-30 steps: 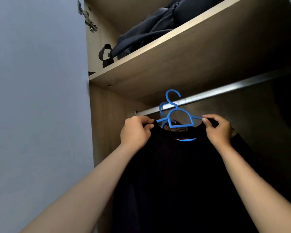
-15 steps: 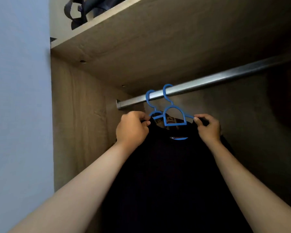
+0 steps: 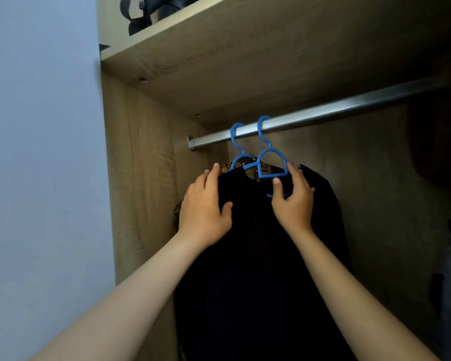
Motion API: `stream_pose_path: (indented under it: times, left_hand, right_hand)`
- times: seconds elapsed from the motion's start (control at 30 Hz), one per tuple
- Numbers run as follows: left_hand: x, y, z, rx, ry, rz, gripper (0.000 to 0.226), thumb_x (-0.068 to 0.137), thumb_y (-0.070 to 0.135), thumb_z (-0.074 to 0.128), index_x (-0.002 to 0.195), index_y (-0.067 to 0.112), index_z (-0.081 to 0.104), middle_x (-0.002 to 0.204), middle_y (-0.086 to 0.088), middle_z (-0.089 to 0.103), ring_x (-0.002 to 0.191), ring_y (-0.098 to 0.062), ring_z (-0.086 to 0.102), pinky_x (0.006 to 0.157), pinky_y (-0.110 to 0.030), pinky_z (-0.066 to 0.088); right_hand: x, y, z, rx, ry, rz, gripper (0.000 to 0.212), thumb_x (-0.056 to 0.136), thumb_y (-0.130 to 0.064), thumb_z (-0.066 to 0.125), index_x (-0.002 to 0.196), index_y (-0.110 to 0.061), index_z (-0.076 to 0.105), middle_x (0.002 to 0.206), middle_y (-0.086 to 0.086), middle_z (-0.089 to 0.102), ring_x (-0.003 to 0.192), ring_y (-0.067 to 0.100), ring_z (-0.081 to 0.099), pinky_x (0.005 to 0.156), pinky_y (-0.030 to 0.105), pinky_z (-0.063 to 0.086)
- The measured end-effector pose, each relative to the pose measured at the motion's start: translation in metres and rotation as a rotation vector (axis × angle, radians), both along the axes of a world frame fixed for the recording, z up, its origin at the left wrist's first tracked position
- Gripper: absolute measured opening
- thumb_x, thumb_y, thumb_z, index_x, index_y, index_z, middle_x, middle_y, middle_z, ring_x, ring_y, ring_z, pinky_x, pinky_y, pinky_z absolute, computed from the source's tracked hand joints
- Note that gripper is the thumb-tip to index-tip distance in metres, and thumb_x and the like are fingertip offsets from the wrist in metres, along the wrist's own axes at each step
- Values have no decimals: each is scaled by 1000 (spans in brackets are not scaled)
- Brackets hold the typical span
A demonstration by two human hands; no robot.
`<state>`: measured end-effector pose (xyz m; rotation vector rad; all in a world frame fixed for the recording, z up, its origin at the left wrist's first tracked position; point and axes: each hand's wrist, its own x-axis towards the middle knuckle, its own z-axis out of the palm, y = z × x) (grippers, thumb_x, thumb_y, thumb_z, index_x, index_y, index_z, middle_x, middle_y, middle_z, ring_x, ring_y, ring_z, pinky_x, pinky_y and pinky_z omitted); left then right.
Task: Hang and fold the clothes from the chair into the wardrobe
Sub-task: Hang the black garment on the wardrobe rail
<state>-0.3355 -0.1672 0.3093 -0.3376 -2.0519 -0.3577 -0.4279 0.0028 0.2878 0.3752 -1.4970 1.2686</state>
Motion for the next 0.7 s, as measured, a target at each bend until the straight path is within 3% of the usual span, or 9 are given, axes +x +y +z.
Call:
stream_pose_path:
  times: [0.33, 0.57, 0.63, 0.7]
  left_hand:
    - [184, -8, -83, 356, 28, 11, 71, 86, 23, 60, 146, 19, 24, 148, 1, 33, 136, -15, 29, 109, -26, 24]
    - [353, -14, -145, 318, 168, 197, 55, 81, 21, 64, 133, 15, 47, 132, -5, 51, 123, -21, 46, 97, -23, 35]
    - [396, -20, -160, 305, 269, 259, 46, 82, 23, 59, 126, 11, 54, 125, -8, 55, 116, -23, 52, 96, -17, 34]
    - [431, -26, -177, 298, 397, 328, 38, 82, 18, 59, 119, 7, 60, 119, -14, 56, 110, -28, 54, 97, -17, 34]
  right_hand:
    - [172, -54, -68, 143, -80, 175, 50, 95, -27, 55, 142, -19, 41, 148, 1, 42, 139, 11, 33, 115, 49, 28]
    - [325, -80, -138, 371, -71, 371, 50, 92, -24, 60, 139, -17, 45, 132, -16, 46, 125, 5, 46, 106, 26, 38]
    - [363, -86, -153, 420, -28, 438, 49, 91, -24, 60, 137, -16, 47, 129, -17, 48, 120, 1, 48, 102, 15, 38]
    - [395, -96, -164, 467, 20, 496, 49, 90, -24, 61, 136, -15, 48, 127, -15, 51, 118, 1, 50, 100, 13, 40]
